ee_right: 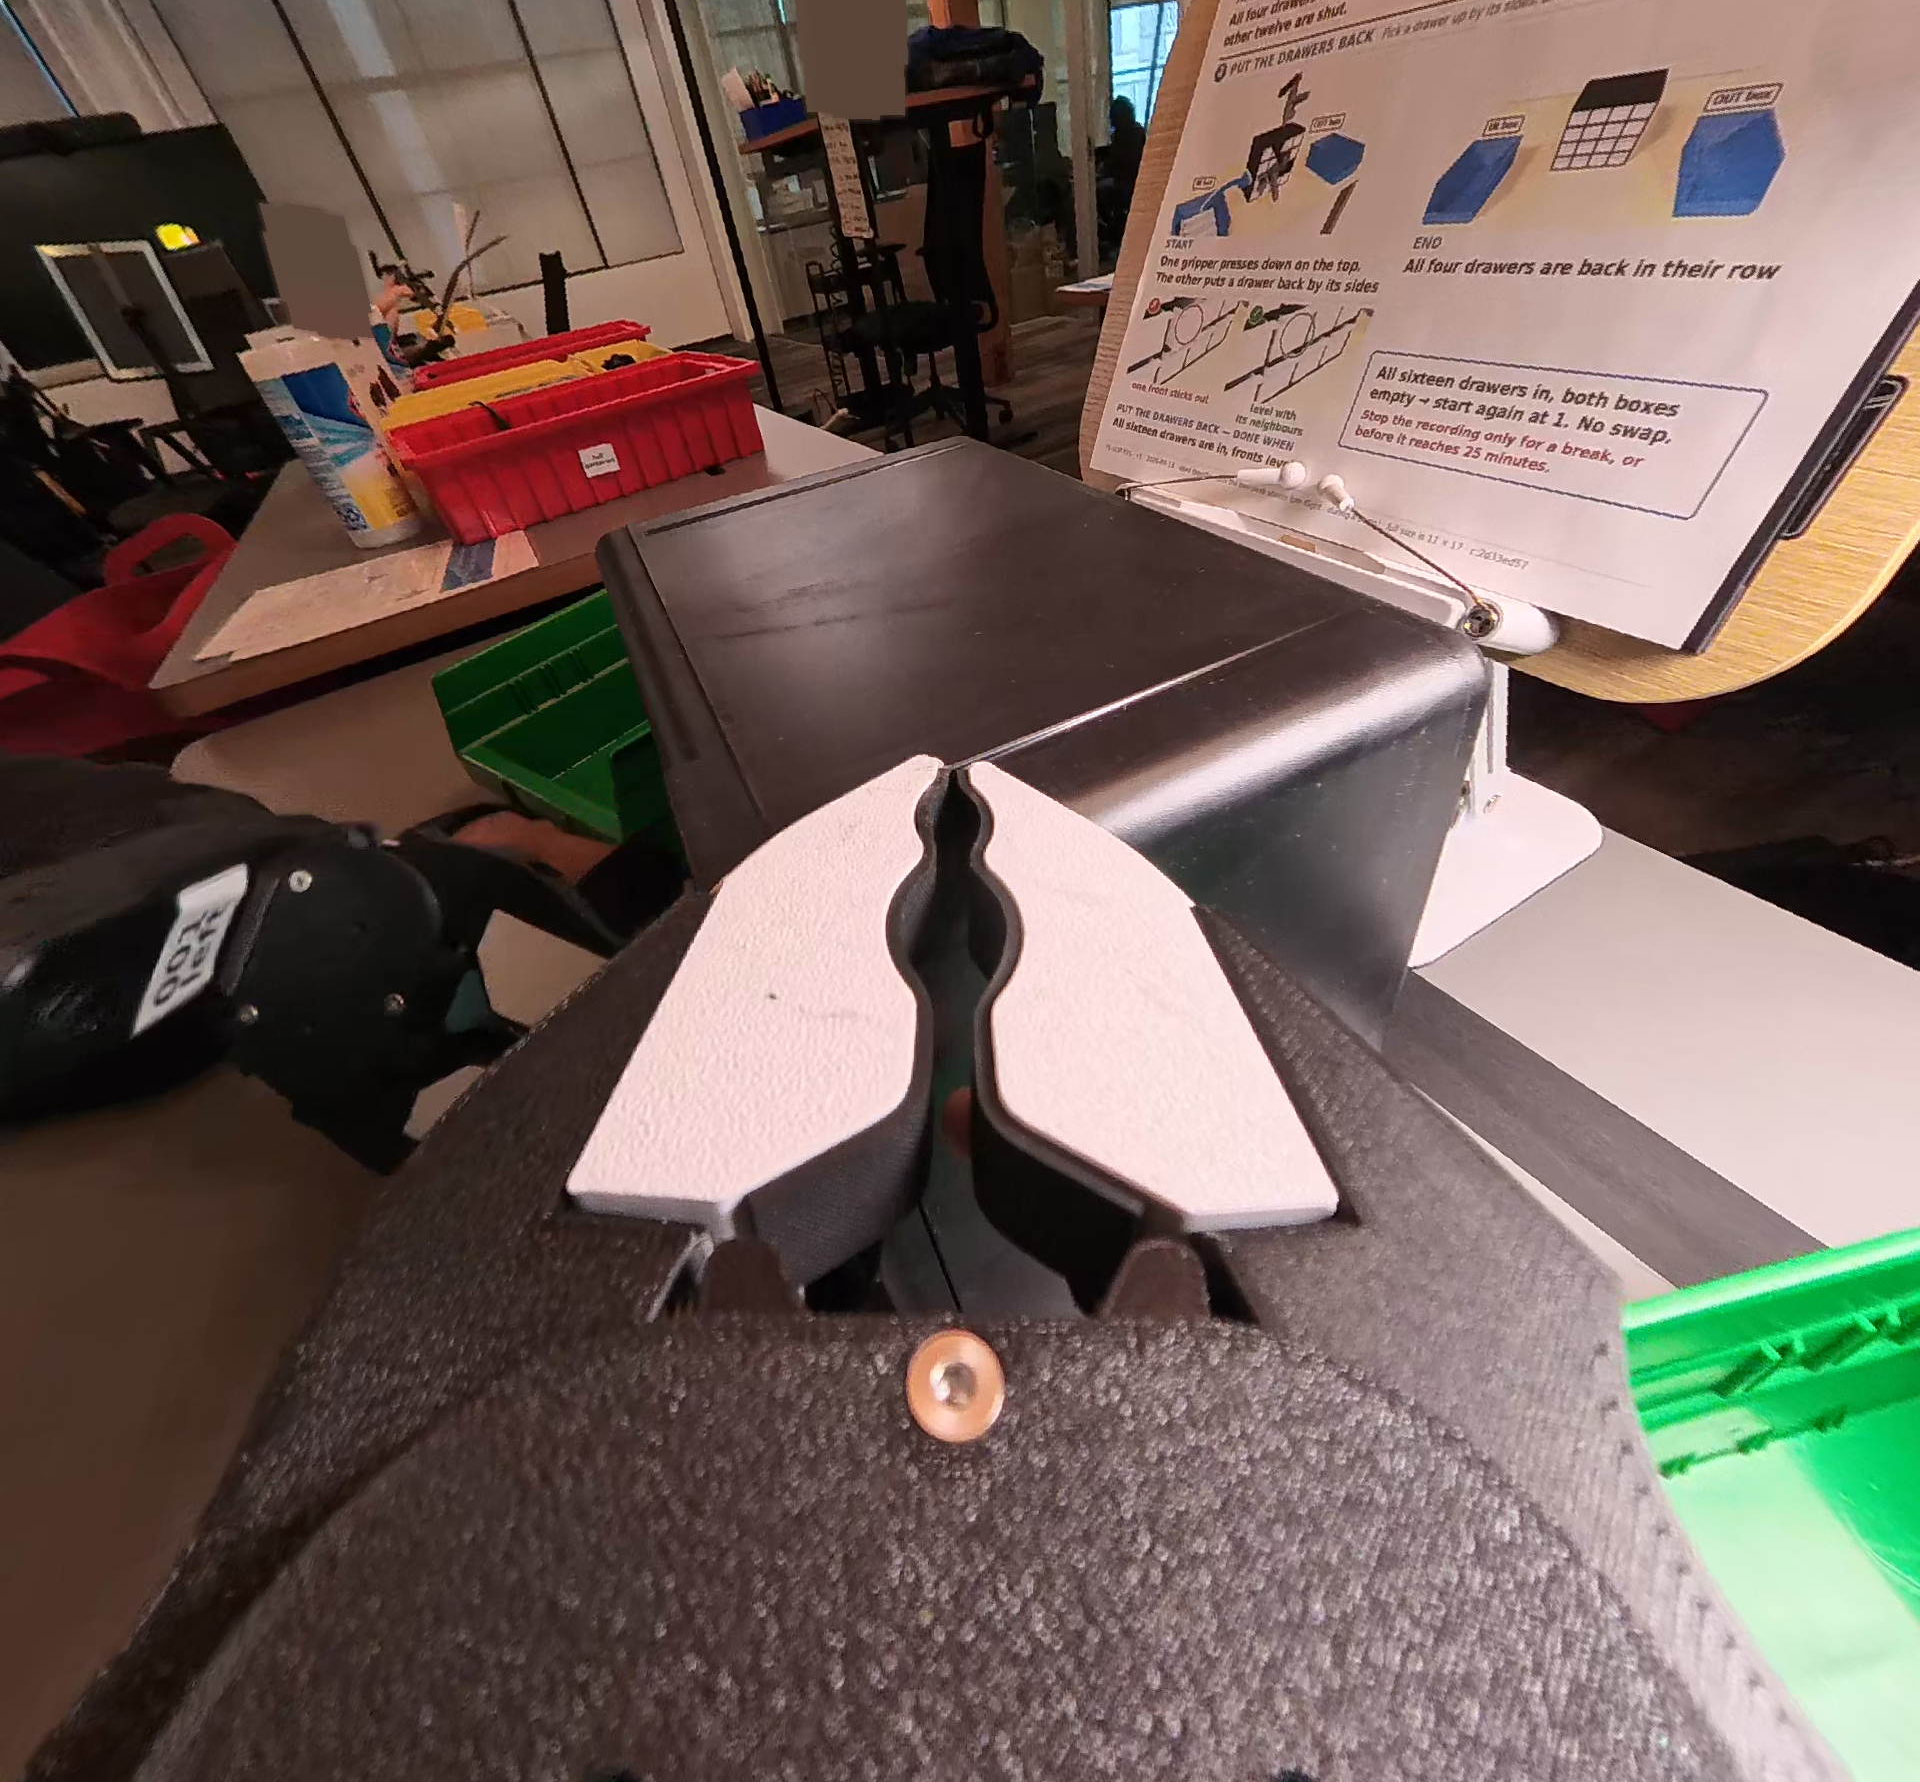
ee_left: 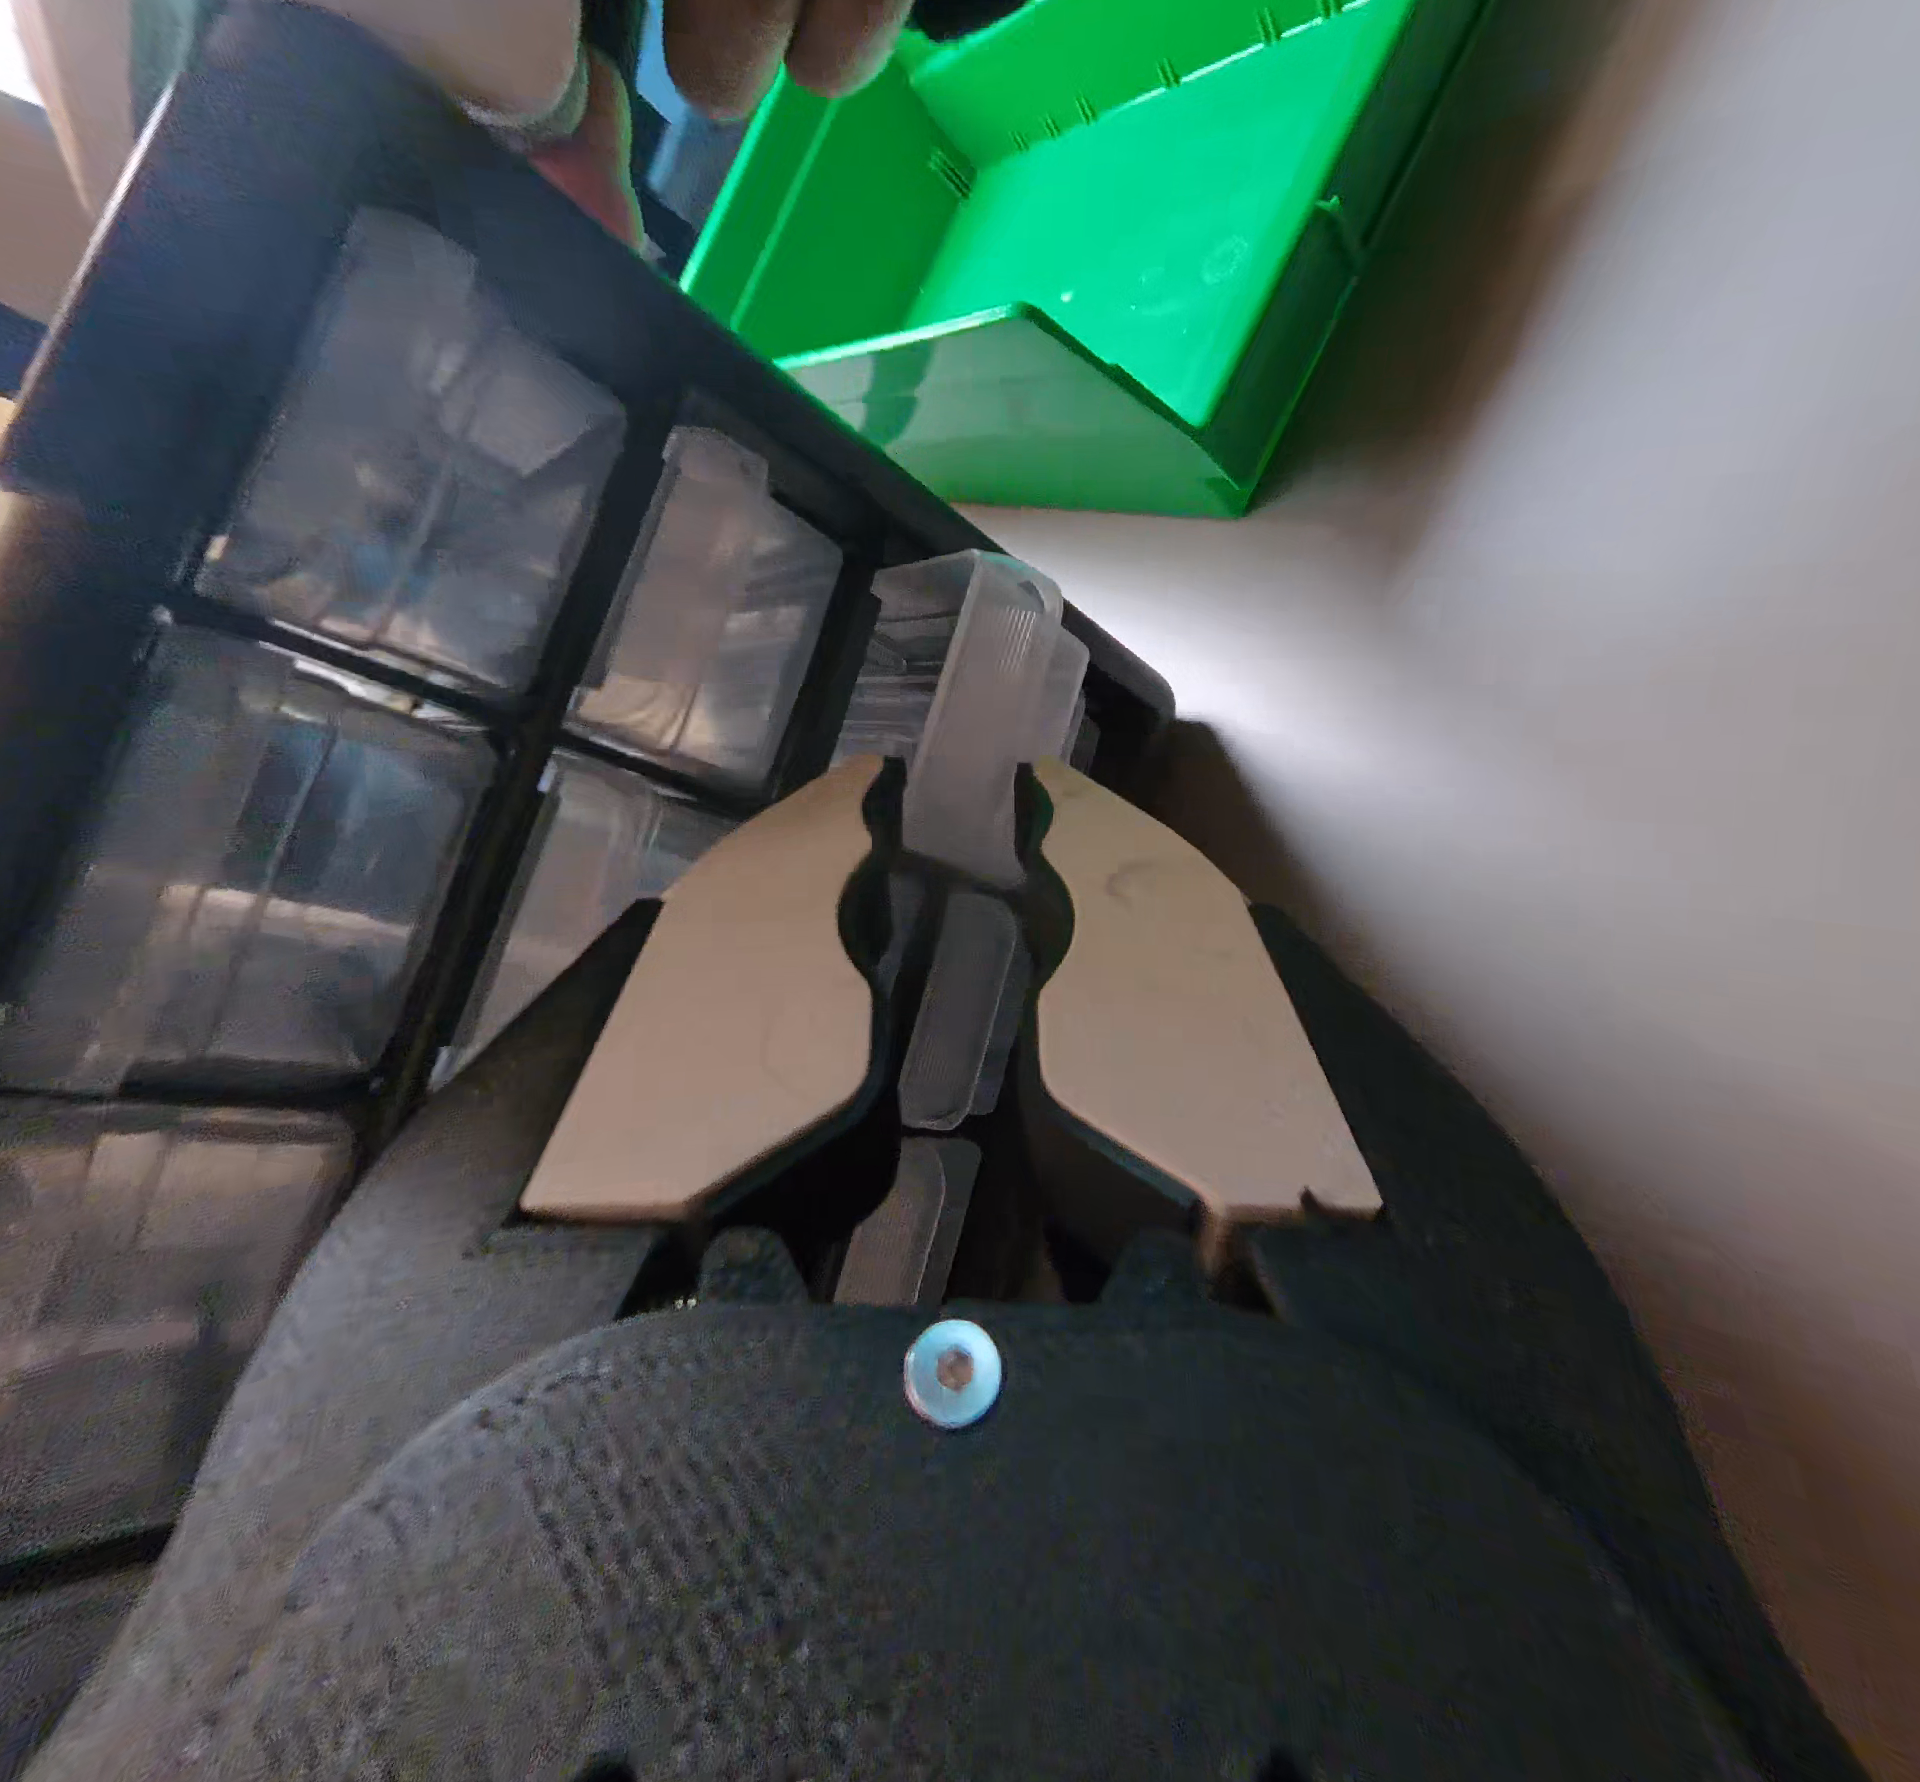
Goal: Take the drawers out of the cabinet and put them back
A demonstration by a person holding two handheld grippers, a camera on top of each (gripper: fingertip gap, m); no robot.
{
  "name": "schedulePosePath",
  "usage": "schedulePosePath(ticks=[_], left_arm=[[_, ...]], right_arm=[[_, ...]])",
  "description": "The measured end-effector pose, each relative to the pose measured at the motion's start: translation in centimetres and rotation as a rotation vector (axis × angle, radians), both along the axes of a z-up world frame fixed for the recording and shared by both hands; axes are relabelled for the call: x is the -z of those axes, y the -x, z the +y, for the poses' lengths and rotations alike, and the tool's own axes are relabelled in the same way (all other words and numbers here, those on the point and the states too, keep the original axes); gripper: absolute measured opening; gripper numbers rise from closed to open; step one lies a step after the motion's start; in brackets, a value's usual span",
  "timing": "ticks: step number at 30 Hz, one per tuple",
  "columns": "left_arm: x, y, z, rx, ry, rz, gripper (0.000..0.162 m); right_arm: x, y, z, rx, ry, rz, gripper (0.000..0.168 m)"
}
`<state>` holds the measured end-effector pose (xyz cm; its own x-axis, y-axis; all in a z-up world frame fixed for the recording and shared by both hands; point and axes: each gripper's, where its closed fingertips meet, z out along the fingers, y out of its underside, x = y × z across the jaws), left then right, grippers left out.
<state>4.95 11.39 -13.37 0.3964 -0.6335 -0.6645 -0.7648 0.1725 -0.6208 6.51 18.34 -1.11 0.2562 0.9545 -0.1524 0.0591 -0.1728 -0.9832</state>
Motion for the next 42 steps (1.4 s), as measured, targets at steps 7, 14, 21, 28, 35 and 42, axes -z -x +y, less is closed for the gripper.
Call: schedulePosePath(ticks=[7, 14, 21, 28, 35, 42], left_arm=[[-0.4, -0.4, -0.2, 0.029, -0.341, 0.079, 0.015], [0.0, -0.3, 0.6, 0.032, -0.541, 0.176, 0.01], [0.0, 0.3, 2.5, -0.078, -0.51, 0.288, 0.01], [0.2, 0.4, 2.5, -0.133, -0.463, 0.347, 0.013], [-5.1, 2.9, -0.5, -0.138, -0.252, -0.158, 0.014], [-16.2, 13.7, -0.2, -0.32, -0.226, -0.542, 0.016]], right_arm=[[0.0, 0.0, 0.0, 0.006, -0.002, -0.001, 0.0], [0.0, 0.0, 0.0, -0.005, 0.006, 0.009, 0.0], [-0.1, 0.0, 0.1, -0.004, 0.007, 0.011, 0.0], [-0.1, 0.0, 0.2, 0.002, 0.006, 0.011, 0.0], [-0.1, 0.0, 0.2, 0.001, 0.007, 0.013, 0.0], [-0.1, 0.0, 0.3, 0.007, 0.006, 0.012, 0.0]])
